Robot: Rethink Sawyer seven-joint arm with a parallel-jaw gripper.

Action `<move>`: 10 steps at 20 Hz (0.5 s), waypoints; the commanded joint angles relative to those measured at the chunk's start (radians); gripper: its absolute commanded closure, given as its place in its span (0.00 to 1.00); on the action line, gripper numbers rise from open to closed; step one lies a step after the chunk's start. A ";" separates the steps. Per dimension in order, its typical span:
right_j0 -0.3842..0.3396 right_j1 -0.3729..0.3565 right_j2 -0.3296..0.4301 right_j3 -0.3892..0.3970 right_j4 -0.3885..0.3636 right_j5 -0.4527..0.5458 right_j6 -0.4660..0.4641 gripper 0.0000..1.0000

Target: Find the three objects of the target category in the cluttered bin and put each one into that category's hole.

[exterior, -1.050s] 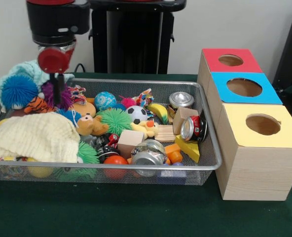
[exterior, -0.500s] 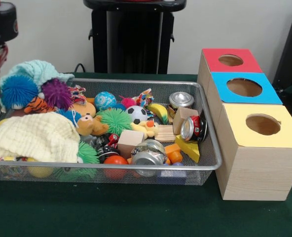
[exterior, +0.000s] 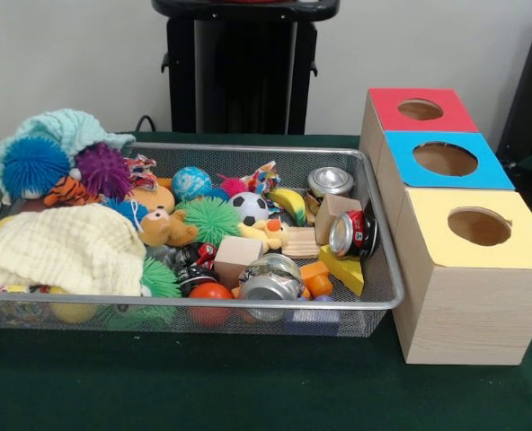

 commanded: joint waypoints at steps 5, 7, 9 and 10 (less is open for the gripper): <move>0.053 0.011 0.108 0.068 0.054 -0.008 -0.067 0.00; 0.056 0.017 0.110 0.070 0.062 -0.016 -0.059 0.00; 0.055 0.024 0.115 0.078 0.073 -0.036 -0.051 0.00; 0.057 0.028 0.115 0.079 0.076 -0.044 -0.046 0.00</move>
